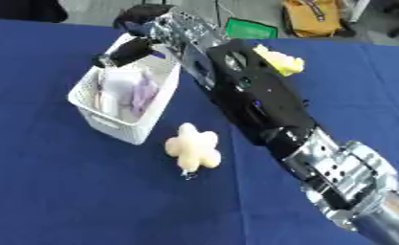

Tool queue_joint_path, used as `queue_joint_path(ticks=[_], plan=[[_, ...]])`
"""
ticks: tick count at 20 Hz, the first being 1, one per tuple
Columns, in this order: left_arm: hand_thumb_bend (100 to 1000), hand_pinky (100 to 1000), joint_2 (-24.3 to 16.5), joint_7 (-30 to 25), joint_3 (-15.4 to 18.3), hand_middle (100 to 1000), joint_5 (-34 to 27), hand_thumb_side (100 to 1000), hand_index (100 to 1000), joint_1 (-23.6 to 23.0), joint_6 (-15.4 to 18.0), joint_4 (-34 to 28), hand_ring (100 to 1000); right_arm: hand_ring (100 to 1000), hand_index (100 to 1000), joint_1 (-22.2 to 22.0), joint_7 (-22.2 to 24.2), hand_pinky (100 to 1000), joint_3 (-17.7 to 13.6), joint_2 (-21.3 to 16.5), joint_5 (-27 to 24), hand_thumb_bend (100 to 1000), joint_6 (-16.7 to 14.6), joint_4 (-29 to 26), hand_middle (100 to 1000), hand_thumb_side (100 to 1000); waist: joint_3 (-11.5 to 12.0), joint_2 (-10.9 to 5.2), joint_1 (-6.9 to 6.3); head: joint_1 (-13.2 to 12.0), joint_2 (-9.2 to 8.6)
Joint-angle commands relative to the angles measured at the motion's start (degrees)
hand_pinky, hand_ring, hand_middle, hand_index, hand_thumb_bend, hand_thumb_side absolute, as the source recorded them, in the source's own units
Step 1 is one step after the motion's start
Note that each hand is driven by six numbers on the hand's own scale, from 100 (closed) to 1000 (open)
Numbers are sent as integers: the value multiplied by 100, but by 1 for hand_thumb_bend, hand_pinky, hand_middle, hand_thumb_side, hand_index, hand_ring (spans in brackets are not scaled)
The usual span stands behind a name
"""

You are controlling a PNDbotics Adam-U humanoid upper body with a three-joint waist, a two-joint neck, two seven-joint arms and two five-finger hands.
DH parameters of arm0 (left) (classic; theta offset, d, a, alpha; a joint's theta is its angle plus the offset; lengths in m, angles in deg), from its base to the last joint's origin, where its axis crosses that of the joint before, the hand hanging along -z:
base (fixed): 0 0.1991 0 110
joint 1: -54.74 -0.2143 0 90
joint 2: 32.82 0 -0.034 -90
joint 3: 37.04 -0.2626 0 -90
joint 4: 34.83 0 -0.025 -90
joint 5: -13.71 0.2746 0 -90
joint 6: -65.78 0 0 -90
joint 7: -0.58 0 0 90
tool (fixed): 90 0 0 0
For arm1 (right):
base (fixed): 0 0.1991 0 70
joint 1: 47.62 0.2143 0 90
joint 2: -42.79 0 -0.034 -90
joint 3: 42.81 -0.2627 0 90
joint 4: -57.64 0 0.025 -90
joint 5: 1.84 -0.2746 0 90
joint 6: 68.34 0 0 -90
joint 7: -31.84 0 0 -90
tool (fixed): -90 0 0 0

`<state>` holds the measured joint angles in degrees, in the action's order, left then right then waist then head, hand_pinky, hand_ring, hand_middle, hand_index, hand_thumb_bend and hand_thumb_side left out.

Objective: Pick up objects on the table and place them in the box.

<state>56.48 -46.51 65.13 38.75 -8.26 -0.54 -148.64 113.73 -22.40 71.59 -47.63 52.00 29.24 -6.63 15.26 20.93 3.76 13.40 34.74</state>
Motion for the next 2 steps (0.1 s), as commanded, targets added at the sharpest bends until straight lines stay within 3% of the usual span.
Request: queue_joint_path(ticks=[1, 2], plan=[[100, 727, -95, 97, 26, 779, 5, 613, 760, 17, 97, -78, 744, 1000, 971, 145, -121, 959, -108, -143, -129, 498, 21, -249, 895, 944, -31, -180, -68, -27, 23], [100, 727, -101, 94, 27, 779, 7, 614, 760, 9, 95, -78, 744, 1000, 946, 152, -168, 951, -139, -179, -193, 403, 40, -356, 881, 968, -51, -194, -73, -38, 30]])
